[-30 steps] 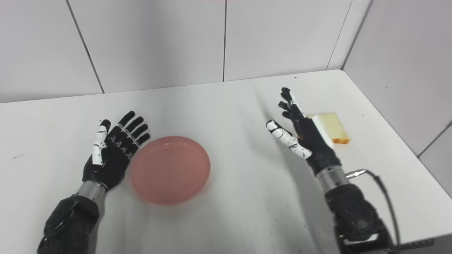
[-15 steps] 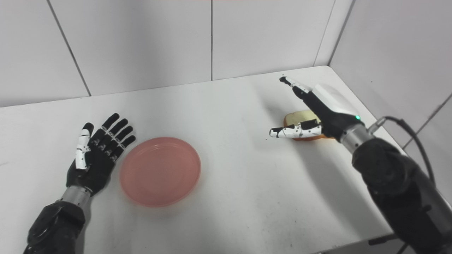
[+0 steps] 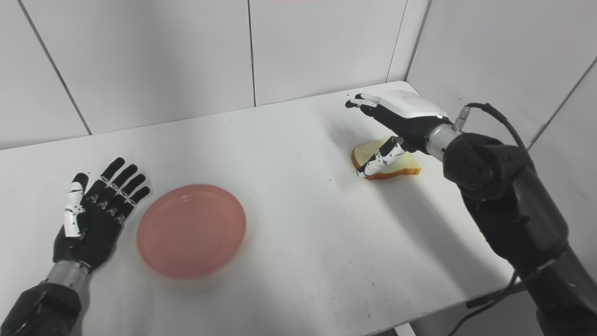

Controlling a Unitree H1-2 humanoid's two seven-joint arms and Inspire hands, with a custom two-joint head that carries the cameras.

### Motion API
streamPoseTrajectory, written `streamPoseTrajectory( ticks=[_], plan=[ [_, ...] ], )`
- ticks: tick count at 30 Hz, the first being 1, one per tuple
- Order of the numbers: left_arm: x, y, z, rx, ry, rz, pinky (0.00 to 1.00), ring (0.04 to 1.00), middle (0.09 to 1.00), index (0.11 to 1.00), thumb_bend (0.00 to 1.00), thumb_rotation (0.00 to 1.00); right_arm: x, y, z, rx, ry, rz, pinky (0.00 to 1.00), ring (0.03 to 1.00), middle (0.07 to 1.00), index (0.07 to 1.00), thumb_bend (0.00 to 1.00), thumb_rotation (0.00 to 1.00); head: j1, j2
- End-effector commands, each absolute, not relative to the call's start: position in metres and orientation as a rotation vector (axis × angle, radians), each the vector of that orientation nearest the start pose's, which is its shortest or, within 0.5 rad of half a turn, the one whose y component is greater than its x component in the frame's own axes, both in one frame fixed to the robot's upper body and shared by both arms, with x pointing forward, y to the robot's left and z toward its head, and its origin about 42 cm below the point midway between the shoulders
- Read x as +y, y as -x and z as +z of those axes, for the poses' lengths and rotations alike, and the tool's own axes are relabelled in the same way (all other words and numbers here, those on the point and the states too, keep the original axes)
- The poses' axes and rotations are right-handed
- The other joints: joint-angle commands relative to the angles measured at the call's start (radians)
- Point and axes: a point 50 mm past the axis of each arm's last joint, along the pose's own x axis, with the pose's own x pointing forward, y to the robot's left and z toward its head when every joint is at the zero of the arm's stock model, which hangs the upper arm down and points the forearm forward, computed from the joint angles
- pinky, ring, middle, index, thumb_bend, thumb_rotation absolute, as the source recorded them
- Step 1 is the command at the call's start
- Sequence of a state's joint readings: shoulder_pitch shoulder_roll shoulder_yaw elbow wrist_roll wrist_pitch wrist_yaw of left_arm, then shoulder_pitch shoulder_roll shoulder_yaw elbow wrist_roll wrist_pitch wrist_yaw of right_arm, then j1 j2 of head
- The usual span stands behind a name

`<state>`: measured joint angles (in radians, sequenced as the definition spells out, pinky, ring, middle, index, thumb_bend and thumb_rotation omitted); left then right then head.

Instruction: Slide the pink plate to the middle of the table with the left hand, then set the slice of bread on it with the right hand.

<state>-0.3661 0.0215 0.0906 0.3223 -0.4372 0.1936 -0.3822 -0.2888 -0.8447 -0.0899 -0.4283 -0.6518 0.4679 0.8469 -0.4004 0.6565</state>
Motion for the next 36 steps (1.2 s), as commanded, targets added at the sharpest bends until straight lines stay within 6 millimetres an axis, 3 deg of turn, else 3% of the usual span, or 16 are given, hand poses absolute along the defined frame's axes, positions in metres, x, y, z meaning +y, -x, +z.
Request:
streamPoseTrajectory(
  ticks=[1, 18, 25, 32, 36],
  plan=[
    [0.199, -0.387, 0.103, 0.148, 0.447, -0.394, 0.84, 0.855, 0.851, 0.837, 0.41, 1.0, -0.404, -0.323, 0.366, 0.214, 1.44, 0.138, 0.85, 0.978, 0.989, 0.924, 1.0, 0.24, 0.001, 0.0],
    [0.2, -0.387, 0.098, 0.159, 0.434, -0.394, 0.85, 0.861, 0.856, 0.845, 0.42, 1.0, -0.435, -0.372, 0.363, 0.434, 1.481, 0.15, 0.83, 0.987, 1.0, 0.955, 1.0, 0.24, 0.006, 0.002],
    [0.202, -0.385, 0.098, 0.161, 0.429, -0.401, 0.86, 0.871, 0.86, 0.851, 0.42, 1.0, -0.448, -0.38, 0.353, 0.505, 1.474, 0.135, 0.87, 0.999, 1.0, 0.988, 1.0, 0.25, 0.01, 0.007],
    [0.204, -0.385, 0.097, 0.161, 0.416, -0.396, 0.86, 0.869, 0.858, 0.845, 0.42, 1.0, -0.447, -0.386, 0.339, 0.541, 1.49, 0.123, 0.78, 0.945, 1.0, 0.993, 1.0, 0.29, 0.011, 0.009],
    [0.204, -0.384, 0.096, 0.162, 0.421, -0.408, 0.85, 0.867, 0.861, 0.85, 0.41, 1.0, -0.448, -0.389, 0.329, 0.557, 1.461, 0.116, 0.82, 0.967, 1.0, 1.0, 1.0, 0.29, 0.016, 0.009]
  ],
)
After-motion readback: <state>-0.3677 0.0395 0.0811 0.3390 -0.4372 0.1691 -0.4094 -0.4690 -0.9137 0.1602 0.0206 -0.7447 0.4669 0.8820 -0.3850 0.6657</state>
